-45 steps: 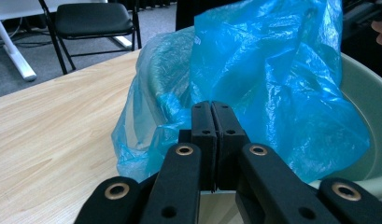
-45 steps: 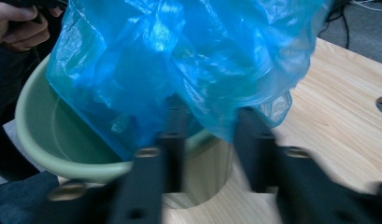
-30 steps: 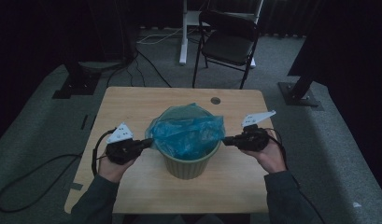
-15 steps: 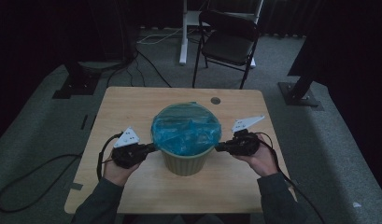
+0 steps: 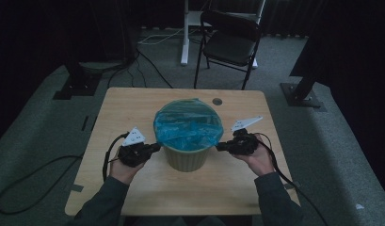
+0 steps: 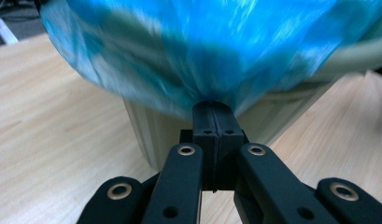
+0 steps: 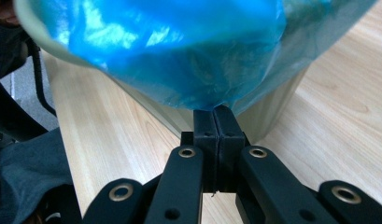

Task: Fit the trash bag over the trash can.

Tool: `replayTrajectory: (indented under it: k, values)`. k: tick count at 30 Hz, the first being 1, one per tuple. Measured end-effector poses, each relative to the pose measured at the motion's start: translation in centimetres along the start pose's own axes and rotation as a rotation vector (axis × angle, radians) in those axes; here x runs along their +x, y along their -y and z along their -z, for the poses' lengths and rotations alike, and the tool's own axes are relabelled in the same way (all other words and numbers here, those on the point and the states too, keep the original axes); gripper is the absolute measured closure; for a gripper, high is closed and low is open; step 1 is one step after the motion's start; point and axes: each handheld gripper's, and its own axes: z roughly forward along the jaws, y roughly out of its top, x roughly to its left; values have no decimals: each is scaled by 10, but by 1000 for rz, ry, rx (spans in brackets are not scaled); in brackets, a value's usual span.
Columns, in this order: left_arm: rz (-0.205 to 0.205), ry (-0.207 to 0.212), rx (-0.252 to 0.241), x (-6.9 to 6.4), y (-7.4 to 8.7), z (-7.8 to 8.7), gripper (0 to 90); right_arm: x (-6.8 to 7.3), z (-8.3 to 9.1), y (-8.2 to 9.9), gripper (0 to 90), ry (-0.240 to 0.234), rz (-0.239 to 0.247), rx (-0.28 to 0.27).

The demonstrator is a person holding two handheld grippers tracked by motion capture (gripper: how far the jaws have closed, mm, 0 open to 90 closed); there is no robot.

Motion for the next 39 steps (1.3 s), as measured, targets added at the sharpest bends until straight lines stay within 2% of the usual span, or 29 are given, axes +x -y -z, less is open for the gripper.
replayTrajectory:
  k: [2,5,9,12,13,14,15,25,30,37,39]
  values:
    - [4,1,24,1,4,-5,896,-2,-1,2,897,8,-4,7]
    - [14,3,31,3,8,-7,896,-3,-2,4,897,22,-12,22]
    - [25,-10,-12,6,4,5,885,-2,2,5,867,24,-11,8]
    - [36,-19,-47,9,1,16,853,-2,9,4,785,35,-6,-8]
    - [36,-19,-47,9,1,16,843,-2,9,4,785,35,-6,-8]
    - [42,-23,-63,10,0,21,832,-1,13,4,709,39,-6,-18]
    - [45,-21,-69,11,-1,24,820,-1,14,4,686,39,-7,-20]
    - [50,-30,-132,19,-8,47,730,-2,36,7,548,32,-6,-43]
    - [37,-32,-155,19,-16,54,674,-2,45,6,465,48,1,-59]
    - [36,-19,-180,19,-30,56,614,-2,55,0,426,68,-3,-103]
    - [24,-7,-186,19,-38,56,609,-1,59,-3,414,65,-2,-121]
